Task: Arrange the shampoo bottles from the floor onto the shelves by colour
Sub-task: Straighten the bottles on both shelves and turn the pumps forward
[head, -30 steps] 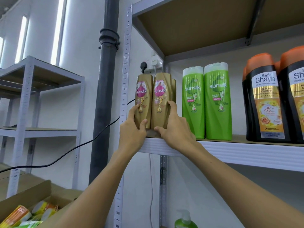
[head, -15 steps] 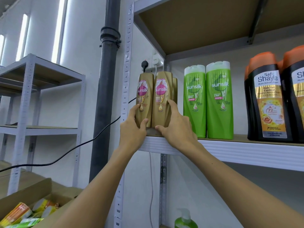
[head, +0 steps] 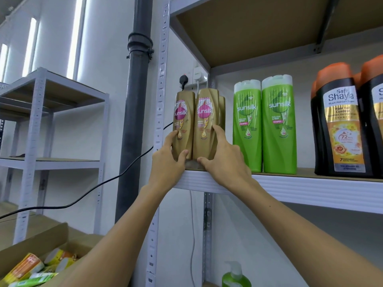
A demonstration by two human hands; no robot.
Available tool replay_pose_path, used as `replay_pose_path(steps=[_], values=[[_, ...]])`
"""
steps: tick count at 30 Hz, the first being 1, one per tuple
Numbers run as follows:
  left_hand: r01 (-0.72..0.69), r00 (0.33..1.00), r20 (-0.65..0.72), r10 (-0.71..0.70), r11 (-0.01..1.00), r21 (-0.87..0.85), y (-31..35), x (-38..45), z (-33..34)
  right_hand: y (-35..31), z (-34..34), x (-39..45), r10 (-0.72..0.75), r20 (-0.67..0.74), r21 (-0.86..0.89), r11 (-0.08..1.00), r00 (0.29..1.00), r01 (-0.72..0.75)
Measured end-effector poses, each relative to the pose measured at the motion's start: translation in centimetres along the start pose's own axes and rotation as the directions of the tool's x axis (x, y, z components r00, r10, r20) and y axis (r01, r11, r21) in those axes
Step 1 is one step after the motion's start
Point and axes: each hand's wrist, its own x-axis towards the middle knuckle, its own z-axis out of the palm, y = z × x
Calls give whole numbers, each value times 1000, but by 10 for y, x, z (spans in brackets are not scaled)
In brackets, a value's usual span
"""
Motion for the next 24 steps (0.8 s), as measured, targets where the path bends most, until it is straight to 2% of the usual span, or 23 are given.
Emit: replay_pose_path(steps=[16,24], values=[[-8,1000,5,8,1000,15,2,-1,-3,1,0,1,-20,9,-24,999,1000,21],[-5,1000,8,5,998,58,7,-14,-9,1,2,-8,-122,-14,-156,981,992,118]])
